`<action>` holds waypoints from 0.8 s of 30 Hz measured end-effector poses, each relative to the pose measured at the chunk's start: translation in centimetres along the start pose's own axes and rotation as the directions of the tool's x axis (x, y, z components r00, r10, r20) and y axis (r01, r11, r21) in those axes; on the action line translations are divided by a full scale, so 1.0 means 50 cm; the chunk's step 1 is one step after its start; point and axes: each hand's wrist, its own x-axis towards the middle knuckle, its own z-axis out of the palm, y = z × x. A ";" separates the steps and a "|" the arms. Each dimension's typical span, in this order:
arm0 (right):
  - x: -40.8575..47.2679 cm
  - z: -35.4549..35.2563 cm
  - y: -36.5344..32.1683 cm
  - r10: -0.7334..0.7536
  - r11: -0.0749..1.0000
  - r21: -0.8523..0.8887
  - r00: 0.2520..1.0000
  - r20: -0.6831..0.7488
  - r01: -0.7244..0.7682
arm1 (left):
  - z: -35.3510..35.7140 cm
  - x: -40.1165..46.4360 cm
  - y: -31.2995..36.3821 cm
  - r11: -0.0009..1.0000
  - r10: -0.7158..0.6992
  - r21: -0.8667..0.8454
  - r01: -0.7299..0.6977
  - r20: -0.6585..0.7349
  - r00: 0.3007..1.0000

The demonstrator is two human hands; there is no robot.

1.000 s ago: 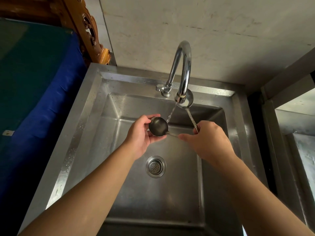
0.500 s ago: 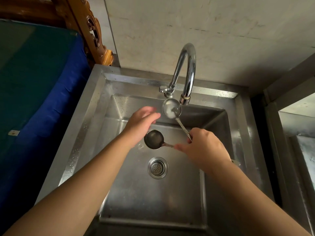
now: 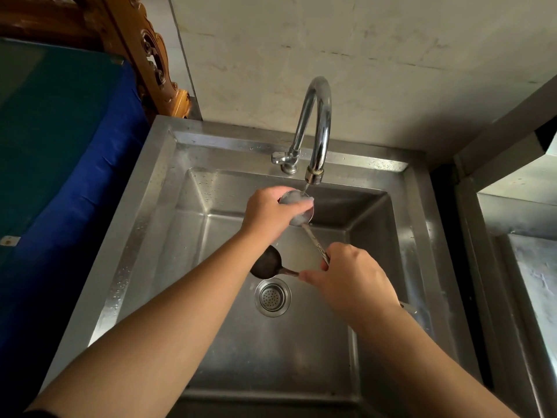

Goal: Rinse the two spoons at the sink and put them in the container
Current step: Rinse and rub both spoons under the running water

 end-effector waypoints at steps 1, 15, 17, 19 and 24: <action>-0.001 -0.001 0.001 0.010 1.000 0.009 1.000 -0.009 -0.010 | 0.002 0.001 0.003 0.999 0.039 0.031 -0.038 -0.017 0.999; 0.018 -0.021 0.014 0.046 0.996 0.072 0.998 0.035 -0.049 | -0.031 -0.004 0.001 0.997 0.056 0.030 -0.069 0.316 0.947; 0.021 -0.021 0.014 0.038 0.997 0.070 0.998 0.045 -0.042 | -0.034 -0.002 -0.005 0.996 0.085 -0.041 -0.076 0.333 0.939; 0.022 -0.022 0.015 0.034 0.997 0.068 0.998 0.056 -0.037 | -0.034 0.002 -0.008 0.993 0.095 -0.100 -0.066 0.323 0.942; 0.020 -0.022 0.016 0.012 0.995 0.094 0.993 0.114 -0.023 | -0.032 0.010 -0.010 0.991 0.091 -0.113 -0.065 0.245 0.965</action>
